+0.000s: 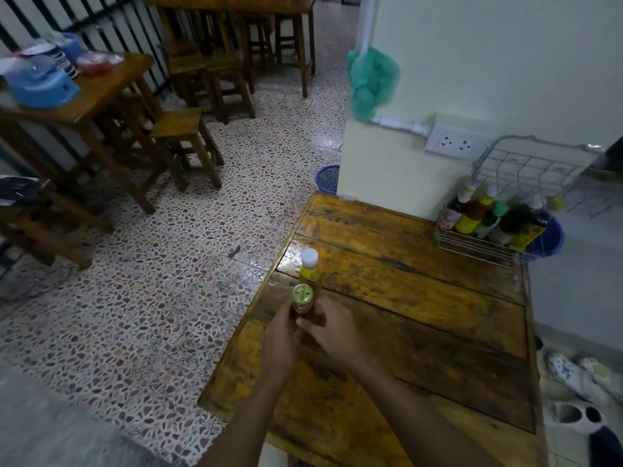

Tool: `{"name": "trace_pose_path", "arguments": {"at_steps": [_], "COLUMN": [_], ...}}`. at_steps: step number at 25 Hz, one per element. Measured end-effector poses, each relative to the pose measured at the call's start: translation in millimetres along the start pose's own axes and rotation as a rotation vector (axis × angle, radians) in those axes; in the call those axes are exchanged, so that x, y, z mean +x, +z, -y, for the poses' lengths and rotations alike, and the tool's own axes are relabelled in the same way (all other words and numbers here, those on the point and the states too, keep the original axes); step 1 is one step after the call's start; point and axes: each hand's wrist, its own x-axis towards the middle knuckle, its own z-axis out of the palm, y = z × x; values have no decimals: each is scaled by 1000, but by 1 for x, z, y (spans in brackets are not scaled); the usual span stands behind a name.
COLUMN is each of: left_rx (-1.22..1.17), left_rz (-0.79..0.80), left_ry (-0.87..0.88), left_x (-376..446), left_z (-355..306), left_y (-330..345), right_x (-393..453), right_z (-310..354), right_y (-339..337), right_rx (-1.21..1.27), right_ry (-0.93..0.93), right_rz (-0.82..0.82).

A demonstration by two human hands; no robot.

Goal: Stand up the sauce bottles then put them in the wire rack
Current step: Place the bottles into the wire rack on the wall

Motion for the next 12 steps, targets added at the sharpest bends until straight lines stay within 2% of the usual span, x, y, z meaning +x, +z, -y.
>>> {"name": "trace_pose_path", "arguments": {"at_steps": [3,6,9,12], "left_rx": [48,-1,-62,-74], "left_rz": [38,88,133,153], "left_ry": [87,171,259,398], "left_x": [-24,-32,-6,40], "left_z": [4,-10,-63,-148], "left_y": [5,24,49,76], "right_x": [-16,-29,-26,-5], "right_z": [-6,-14,-14,0], "right_y": [-4,-36,-105,-206], "right_rx": [49,25,9,-19], "right_ry": [-52,-42,-19,-53], "right_rz": [-51,-79,-174,-333]}}
